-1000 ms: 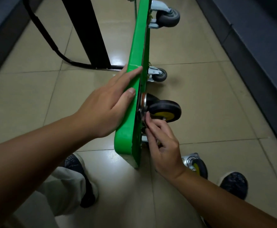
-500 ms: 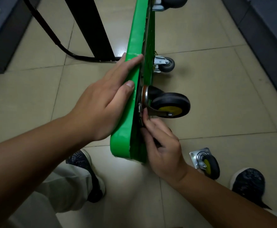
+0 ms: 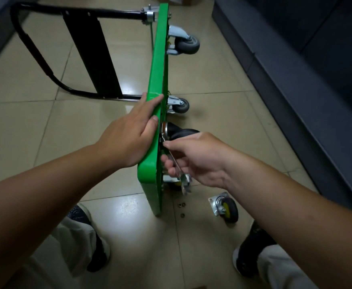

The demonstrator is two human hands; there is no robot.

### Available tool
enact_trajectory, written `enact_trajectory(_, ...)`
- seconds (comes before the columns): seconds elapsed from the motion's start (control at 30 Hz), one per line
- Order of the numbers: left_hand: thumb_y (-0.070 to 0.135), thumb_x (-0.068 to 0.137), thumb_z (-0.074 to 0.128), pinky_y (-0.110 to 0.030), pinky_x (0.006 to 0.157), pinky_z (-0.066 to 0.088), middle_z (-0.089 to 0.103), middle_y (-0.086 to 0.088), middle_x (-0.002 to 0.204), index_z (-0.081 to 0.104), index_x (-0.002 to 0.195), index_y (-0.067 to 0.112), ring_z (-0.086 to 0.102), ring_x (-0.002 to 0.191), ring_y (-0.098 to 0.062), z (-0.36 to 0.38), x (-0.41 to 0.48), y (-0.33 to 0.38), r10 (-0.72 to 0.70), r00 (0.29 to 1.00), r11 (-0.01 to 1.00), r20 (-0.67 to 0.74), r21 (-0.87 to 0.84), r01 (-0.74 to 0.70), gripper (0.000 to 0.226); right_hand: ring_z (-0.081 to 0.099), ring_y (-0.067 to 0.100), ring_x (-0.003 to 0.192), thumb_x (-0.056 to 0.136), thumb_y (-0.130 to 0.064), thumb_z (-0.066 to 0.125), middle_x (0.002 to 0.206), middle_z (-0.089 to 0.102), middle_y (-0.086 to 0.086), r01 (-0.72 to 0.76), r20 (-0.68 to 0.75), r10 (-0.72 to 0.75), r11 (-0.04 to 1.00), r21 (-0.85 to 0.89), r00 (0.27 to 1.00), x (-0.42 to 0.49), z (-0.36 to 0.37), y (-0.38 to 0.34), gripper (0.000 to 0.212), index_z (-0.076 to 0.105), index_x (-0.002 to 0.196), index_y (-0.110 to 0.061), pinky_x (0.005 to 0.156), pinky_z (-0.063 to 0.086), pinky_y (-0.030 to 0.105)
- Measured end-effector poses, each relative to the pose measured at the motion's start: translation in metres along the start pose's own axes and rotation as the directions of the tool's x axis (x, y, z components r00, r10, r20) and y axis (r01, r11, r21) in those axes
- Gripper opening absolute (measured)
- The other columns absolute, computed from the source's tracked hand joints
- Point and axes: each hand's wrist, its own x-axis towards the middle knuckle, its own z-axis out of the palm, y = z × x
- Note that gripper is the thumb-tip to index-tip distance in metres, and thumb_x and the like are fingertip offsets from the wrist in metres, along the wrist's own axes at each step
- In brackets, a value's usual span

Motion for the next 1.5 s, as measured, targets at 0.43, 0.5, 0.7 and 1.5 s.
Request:
enact_trajectory(0.43, 0.051, 0.097, 0.018, -0.036, 0.108, 0.036, 0.010, 0.009, 0.170, 0.013, 0.158, 0.049, 0.037, 0.146, -0.023, -0.003, 0.000, -0.007, 0.043, 0.999, 0.999, -0.005, 0.004, -0.043, 0.061, 0.062, 0.007, 0.089, 0.098, 0.001, 0.058, 0.101, 0.066, 0.004, 0.690, -0.005, -0.823, 0.479, -0.542, 0.568, 0.017, -0.044, 0.093, 0.040, 0.061, 0.137, -0.009, 0.082, 0.050, 0.019)
enact_trajectory(0.5, 0.050, 0.098, 0.020, -0.030, 0.104, 0.033, 0.013, 0.013, 0.169, 0.015, 0.158, 0.049, 0.035, 0.146, -0.017, -0.001, 0.001, -0.010, 0.057, 0.998, 0.998, -0.024, -0.001, -0.057, 0.060, 0.062, 0.017, 0.099, 0.098, 0.004, 0.059, 0.106, 0.063, 0.007, 0.756, 0.066, -0.879, 0.365, -0.544, 0.472, 0.034, -0.040, 0.101, 0.040, 0.059, 0.137, -0.004, 0.088, 0.050, 0.026)
enact_trajectory(0.7, 0.044, 0.102, 0.025, -0.022, 0.109, 0.028, 0.017, 0.017, 0.167, 0.020, 0.157, 0.049, 0.025, 0.149, -0.002, 0.001, 0.002, -0.017, 0.080, 0.995, 0.997, -0.057, -0.015, -0.081, 0.055, 0.062, 0.022, 0.097, 0.098, 0.006, 0.057, 0.106, 0.062, 0.011, 0.827, 0.002, -0.921, 0.350, -0.441, 0.390, 0.077, -0.026, 0.111, 0.039, 0.056, 0.137, 0.002, 0.086, 0.051, 0.031)
enact_trajectory(1.5, 0.037, 0.101, 0.029, -0.044, 0.116, 0.036, 0.030, 0.015, 0.164, 0.026, 0.157, 0.043, 0.033, 0.147, -0.004, 0.002, 0.003, -0.013, 0.036, 0.998, 0.995, -0.057, -0.092, -0.041, 0.056, 0.063, 0.023, 0.092, 0.095, 0.011, 0.059, 0.101, 0.062, 0.019, 0.795, 0.104, -0.960, 0.151, -0.587, 0.259, 0.090, -0.022, 0.128, 0.040, 0.051, 0.133, 0.017, 0.090, 0.049, 0.020)
